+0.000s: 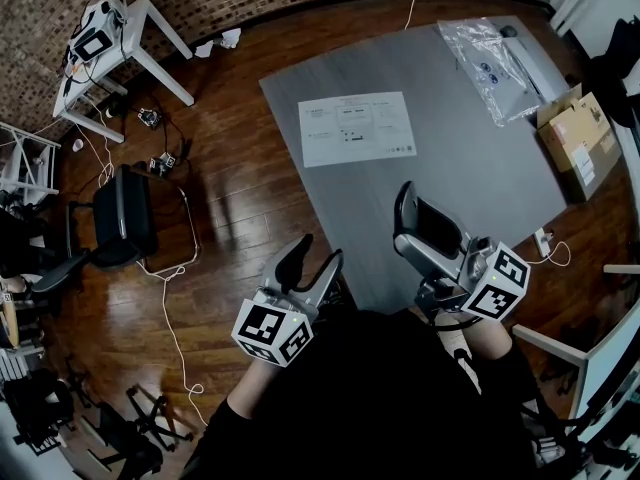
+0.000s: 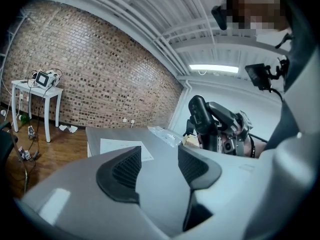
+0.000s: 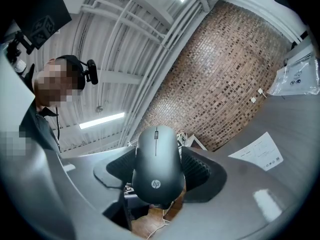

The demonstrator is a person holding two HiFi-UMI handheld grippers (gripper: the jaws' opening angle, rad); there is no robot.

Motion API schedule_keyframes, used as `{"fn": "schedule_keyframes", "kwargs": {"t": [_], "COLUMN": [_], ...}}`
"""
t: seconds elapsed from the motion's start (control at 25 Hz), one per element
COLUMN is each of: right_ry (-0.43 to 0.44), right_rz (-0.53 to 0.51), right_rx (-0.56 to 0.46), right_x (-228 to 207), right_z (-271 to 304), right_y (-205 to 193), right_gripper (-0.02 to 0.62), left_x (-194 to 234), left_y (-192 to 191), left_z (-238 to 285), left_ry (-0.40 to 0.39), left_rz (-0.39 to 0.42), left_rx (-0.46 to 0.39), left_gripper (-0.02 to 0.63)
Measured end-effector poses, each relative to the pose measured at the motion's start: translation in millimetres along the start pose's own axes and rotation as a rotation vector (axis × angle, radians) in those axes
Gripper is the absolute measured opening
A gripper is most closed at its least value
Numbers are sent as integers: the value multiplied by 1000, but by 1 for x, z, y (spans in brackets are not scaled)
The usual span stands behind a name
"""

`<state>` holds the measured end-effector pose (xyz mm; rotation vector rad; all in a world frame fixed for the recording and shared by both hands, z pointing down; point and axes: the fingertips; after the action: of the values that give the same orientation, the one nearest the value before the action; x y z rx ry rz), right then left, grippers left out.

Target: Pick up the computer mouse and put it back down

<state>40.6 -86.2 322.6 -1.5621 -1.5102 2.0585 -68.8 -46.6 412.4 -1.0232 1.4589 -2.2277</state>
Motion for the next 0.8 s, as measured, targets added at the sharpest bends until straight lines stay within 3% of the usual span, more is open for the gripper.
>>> {"fn": "schedule_keyframes", "kwargs": {"t": [0.56,0.8], "right_ry": [-41,-113], "right_rz": [-10,-24], "right_rx": [22,51], "right_x": [-19,-46], "right_z": [0,5], "right_y": [-7,-19], "right_gripper": [291,291], "left_x": [3,5], "left_y": [-5,-10], "left_z": [5,4], "left_ry": [8,10], "left_rz": [-13,-17], "left_rx": [9,16], "left_gripper": [216,216]}}
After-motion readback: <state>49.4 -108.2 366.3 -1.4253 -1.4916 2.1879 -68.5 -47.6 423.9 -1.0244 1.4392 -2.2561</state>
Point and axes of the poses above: the fingertips, and each gripper's own axes: z forward along the fingers, x to its left, y out of its top, and after that the axes turned 8 degrees about -y, right-handed
